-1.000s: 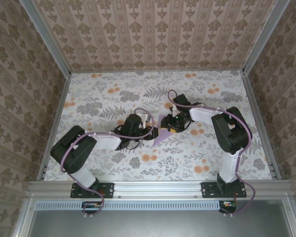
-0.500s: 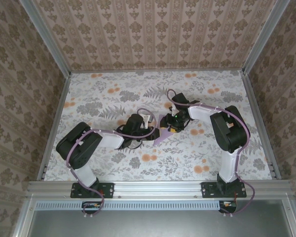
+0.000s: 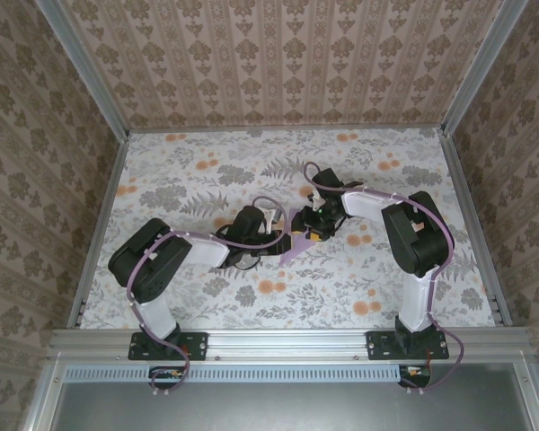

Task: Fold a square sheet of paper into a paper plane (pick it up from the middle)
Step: Fourth fold the wing at the center of the table.

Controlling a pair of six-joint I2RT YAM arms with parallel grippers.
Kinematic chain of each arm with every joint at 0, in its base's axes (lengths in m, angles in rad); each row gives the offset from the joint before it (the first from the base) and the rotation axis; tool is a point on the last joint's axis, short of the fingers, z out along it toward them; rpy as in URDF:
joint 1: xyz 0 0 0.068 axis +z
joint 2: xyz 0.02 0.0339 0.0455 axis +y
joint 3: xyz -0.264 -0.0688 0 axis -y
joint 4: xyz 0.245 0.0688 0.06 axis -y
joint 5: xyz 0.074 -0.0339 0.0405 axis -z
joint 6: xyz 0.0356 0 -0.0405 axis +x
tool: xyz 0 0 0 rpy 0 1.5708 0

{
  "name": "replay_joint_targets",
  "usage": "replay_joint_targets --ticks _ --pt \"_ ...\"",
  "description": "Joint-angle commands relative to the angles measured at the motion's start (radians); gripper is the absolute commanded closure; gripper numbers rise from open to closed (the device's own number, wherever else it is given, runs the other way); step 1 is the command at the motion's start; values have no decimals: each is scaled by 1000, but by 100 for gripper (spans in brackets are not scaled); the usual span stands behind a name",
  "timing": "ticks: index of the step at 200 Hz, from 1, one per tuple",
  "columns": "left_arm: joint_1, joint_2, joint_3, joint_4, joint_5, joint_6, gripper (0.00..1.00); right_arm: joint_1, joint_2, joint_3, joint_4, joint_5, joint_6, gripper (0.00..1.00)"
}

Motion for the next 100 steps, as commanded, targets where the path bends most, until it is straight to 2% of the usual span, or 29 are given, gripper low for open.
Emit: replay_joint_targets --ticks 1,100 --pt "-4 13 20 -41 -19 6 90 1 115 -60 -105 205 7 45" --pt "1 14 23 -44 -32 10 91 10 147 -57 -122 257 15 46"
